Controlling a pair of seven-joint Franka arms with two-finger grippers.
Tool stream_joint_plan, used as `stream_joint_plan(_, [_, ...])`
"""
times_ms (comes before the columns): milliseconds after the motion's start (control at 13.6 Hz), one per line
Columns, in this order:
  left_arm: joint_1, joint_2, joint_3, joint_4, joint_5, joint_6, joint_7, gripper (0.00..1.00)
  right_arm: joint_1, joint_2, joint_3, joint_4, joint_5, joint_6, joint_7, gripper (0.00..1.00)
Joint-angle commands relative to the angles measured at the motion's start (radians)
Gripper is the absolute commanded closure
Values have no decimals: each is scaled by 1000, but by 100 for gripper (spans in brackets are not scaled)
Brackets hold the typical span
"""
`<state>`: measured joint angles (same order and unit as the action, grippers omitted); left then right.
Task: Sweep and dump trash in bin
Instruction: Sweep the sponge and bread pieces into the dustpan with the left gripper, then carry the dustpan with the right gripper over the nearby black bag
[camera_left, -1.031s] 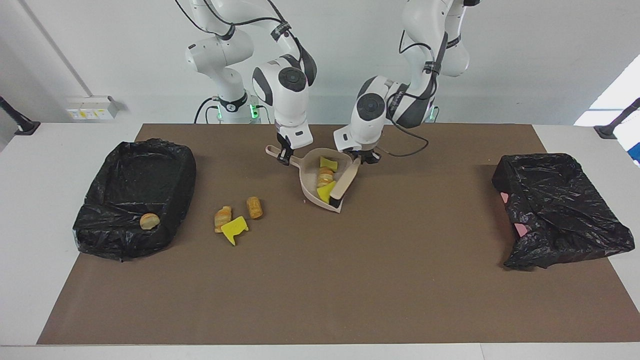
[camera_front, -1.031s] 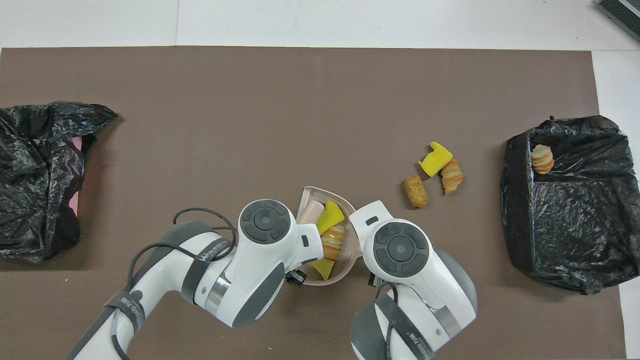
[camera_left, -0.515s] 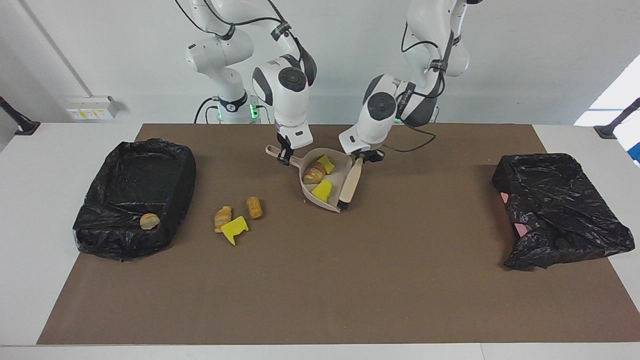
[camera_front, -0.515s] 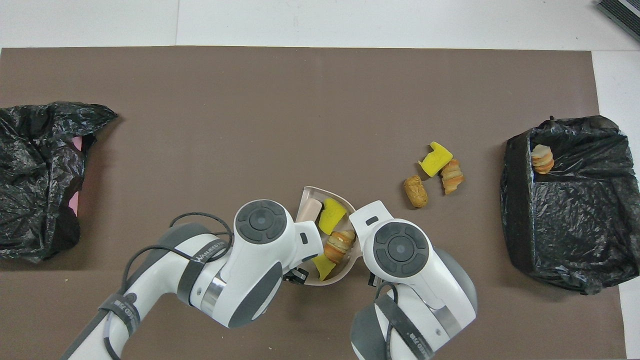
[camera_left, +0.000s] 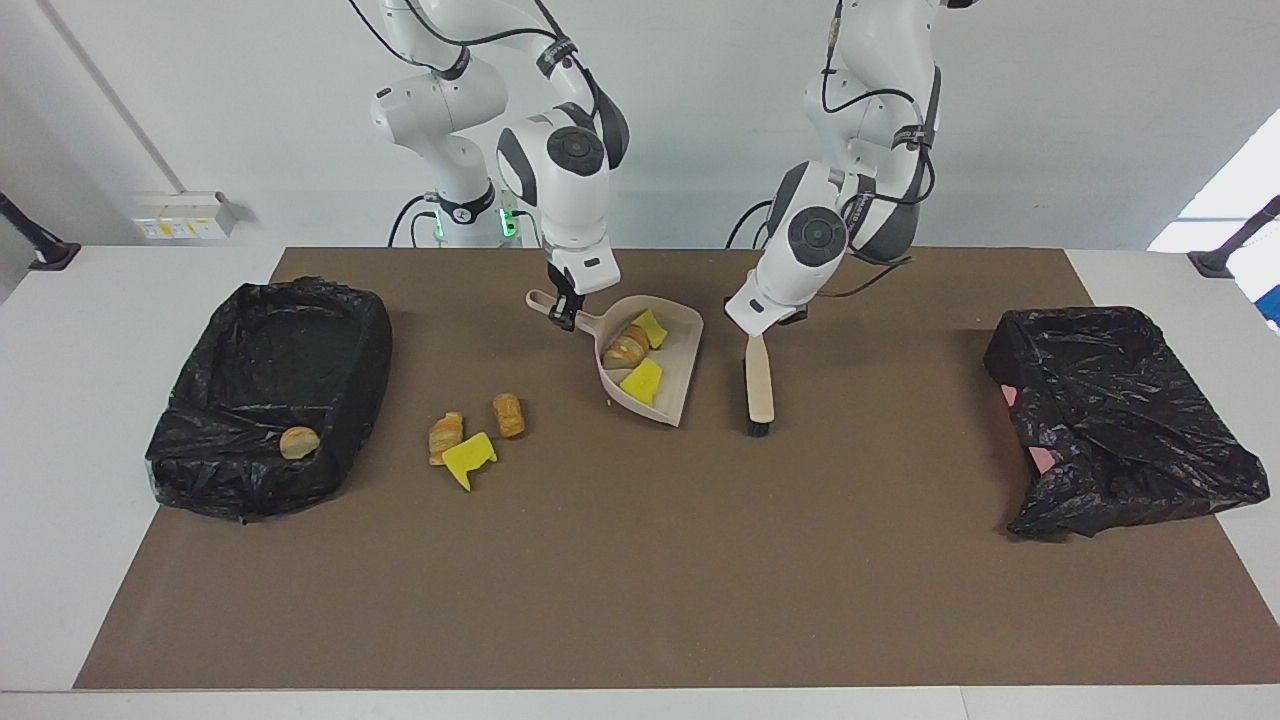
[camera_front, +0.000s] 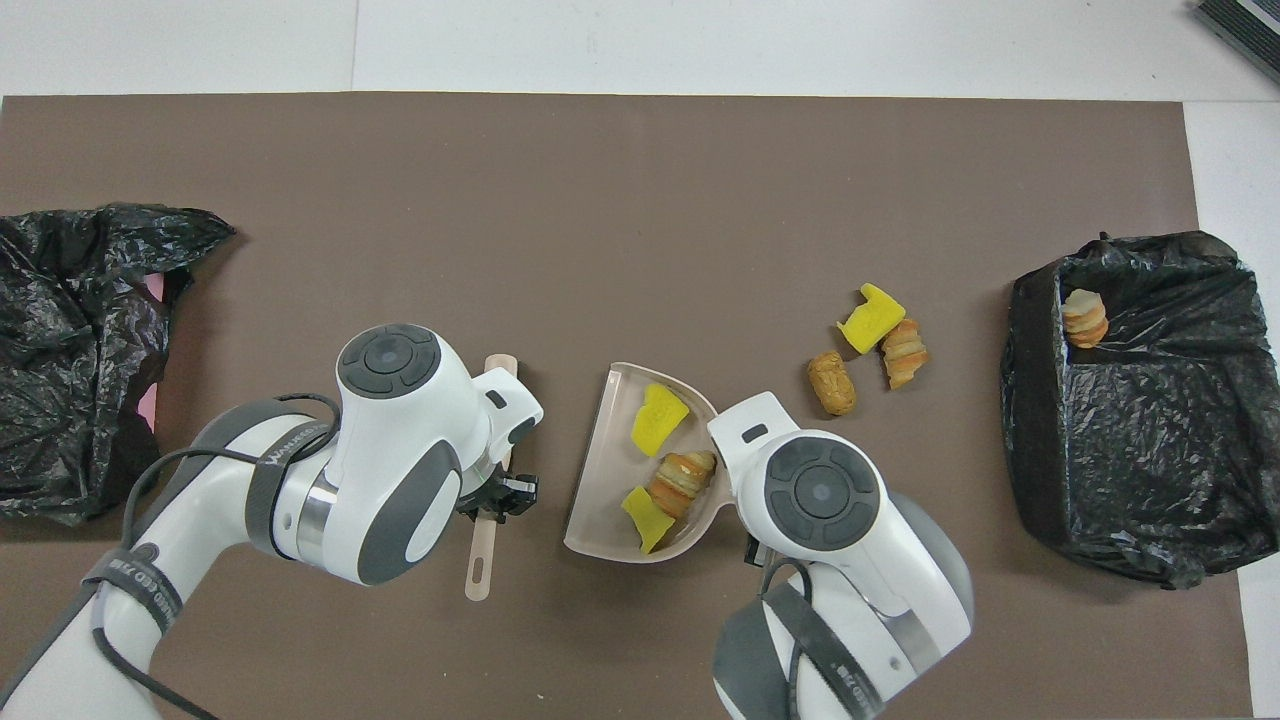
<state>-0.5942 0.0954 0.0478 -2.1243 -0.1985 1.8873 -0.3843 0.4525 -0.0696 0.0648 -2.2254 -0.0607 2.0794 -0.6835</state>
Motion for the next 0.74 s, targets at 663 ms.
stream_joint_plan(663, [-314,-170,-2,-229,-111,229,-321,100,-673,-159,-36,142,53,-197,-592,100])
